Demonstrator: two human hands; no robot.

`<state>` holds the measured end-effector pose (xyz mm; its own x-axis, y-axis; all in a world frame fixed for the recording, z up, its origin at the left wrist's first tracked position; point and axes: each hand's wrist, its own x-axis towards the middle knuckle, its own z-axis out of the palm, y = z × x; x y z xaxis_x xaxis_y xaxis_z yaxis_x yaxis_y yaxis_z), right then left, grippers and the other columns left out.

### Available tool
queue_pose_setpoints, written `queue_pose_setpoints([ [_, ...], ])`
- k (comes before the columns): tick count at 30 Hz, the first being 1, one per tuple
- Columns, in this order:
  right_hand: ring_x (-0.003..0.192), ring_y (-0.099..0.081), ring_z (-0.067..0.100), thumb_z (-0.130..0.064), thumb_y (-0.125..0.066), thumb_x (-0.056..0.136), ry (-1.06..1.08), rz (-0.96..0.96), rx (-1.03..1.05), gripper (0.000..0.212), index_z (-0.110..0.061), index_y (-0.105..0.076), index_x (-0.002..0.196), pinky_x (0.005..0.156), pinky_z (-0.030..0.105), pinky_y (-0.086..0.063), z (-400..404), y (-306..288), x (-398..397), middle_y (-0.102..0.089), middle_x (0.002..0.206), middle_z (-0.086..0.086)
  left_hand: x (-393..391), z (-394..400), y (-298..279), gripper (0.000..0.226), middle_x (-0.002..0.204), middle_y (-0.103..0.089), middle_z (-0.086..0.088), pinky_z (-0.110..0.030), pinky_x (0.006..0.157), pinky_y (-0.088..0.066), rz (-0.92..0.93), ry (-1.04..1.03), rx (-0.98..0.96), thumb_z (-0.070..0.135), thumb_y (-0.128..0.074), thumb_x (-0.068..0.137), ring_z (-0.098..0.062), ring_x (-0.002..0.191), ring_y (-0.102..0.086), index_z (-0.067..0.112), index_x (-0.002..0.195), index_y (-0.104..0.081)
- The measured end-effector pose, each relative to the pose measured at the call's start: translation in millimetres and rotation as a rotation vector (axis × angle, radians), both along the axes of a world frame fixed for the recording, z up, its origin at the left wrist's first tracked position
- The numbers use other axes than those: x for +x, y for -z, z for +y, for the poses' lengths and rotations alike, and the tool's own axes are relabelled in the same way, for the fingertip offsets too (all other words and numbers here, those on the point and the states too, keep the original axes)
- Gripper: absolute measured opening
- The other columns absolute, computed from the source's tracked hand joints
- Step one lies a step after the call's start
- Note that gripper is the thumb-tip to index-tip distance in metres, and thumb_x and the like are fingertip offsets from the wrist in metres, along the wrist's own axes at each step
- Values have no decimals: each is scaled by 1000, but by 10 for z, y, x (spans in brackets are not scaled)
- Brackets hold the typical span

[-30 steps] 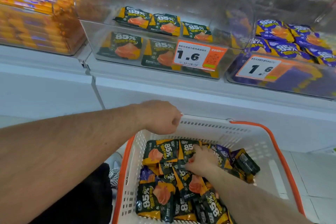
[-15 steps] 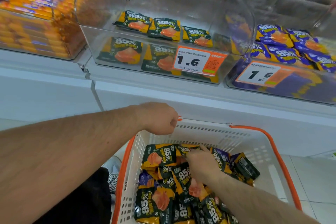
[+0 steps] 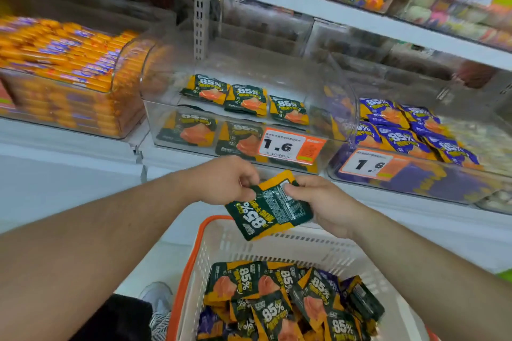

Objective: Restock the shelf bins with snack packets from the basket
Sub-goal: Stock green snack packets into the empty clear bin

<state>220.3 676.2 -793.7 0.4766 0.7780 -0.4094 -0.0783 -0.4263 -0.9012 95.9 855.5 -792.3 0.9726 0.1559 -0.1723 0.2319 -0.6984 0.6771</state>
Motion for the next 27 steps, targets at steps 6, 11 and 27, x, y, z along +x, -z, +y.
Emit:
queue_pose_setpoints([
  [6, 87, -66, 18, -3, -64, 91, -100, -101, 28, 21, -20, -67, 101, 56, 33, -57, 19, -444, -87, -74, 101, -4, -41, -9, -440, 18, 65, -67, 15, -20, 61, -48, -315, -138, -146, 13, -70, 88, 1, 61, -60, 26, 75, -69],
  [11, 63, -64, 22, 1, -60, 91, 12, -279, 230, 18, -14, -69, 97, 48, 33, -52, 40, -1104, -94, -76, 89, 2, -28, 40, -687, 42, 57, -49, -10, -34, 56, -38, -900, -458, 85, 31, -52, 93, -19, 57, -47, 4, 62, -54],
  [27, 114, -62, 32, -15, -55, 90, -225, -1582, -807, 36, -23, -62, 125, 90, 37, -48, 1422, -769, 1097, -64, 124, 13, 204, 180, -477, 23, 92, -66, 4, -29, 64, -37, -568, -583, 489, 36, -47, 94, -24, 84, -61, 31, 99, -69],
])
